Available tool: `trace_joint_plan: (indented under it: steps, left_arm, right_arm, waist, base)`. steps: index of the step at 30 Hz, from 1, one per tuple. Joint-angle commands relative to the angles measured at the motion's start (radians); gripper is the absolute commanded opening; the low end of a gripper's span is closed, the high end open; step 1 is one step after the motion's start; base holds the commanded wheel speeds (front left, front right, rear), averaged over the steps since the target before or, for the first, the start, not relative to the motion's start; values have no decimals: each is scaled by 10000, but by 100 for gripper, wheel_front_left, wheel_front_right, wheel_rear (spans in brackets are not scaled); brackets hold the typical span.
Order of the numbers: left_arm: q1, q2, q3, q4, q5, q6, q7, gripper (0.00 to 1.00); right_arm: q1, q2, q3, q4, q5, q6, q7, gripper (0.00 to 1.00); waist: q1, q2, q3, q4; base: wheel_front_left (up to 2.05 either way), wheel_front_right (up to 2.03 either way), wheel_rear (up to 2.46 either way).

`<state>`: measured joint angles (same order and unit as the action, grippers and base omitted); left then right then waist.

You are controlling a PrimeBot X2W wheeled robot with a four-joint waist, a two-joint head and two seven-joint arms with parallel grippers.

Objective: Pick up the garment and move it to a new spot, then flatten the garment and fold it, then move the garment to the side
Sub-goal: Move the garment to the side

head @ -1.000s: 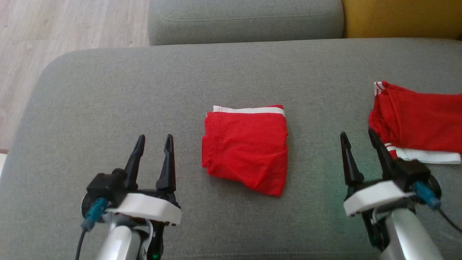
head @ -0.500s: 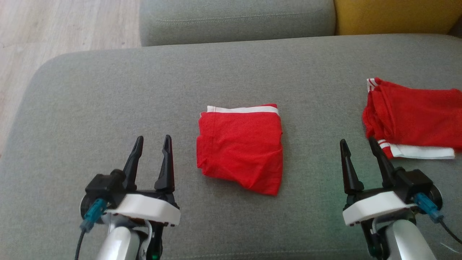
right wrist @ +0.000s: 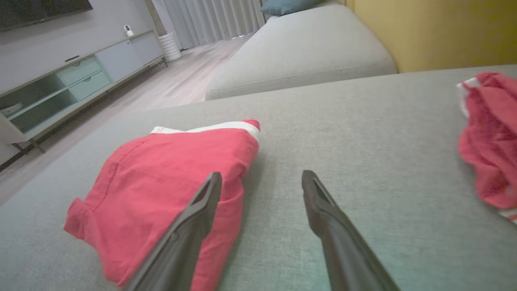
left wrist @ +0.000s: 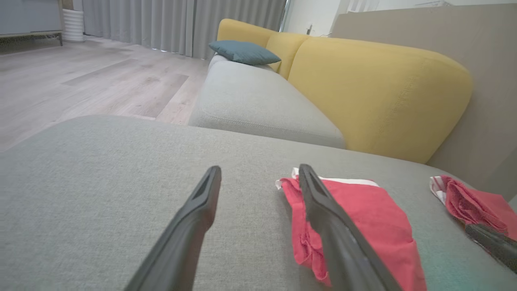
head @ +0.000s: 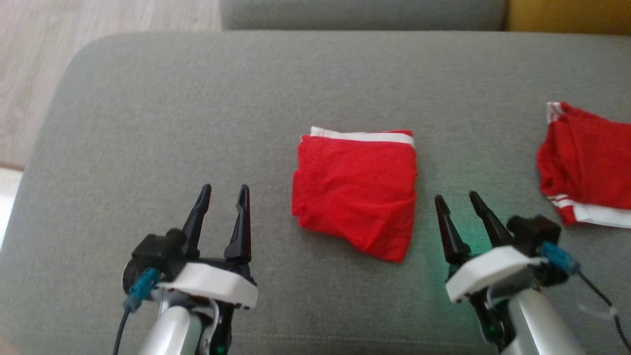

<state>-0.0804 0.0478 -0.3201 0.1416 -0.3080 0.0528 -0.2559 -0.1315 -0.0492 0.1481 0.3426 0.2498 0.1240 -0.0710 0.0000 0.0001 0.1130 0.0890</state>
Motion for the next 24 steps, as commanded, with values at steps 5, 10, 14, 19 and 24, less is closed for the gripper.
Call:
trace_joint_plan:
  steps: [5, 10, 14, 19, 24]
  left_arm:
    - [-828, 24, -5, -242, -65, -7, -59, 100]
    - [-1067, 24, -178, -190, -181, 71, -59, 100]
    - [-1164, 24, -227, -183, -261, 134, -59, 100]
    - [-1241, 24, -250, -192, -320, 193, -59, 100]
    - [-1242, 24, -202, -207, -324, 253, -59, 100]
  right_arm:
    - [-1148, -11, 407, 469, 1211, 67, 306, 100]
    - [-1782, -11, 429, 1475, 1883, 67, 630, 100]
    - [-2145, -11, 465, 2136, 1997, 67, 785, 100]
    - [-2514, -11, 569, 2936, 2141, 67, 927, 100]
    - [-2785, -11, 935, 3423, 1528, 67, 909, 0]
  waist:
    - [0, -1, 718, 767]
    - [0, -1, 1029, 1218]
    - [0, -1, 1127, 1445]
    - [0, -1, 1165, 1523]
    - [0, -1, 1098, 1404]
  base:
    - [0, 0, 0]
    - [0, 0, 0]
    - [0, 0, 0]
    - [0, 0, 0]
    - [0, 0, 0]
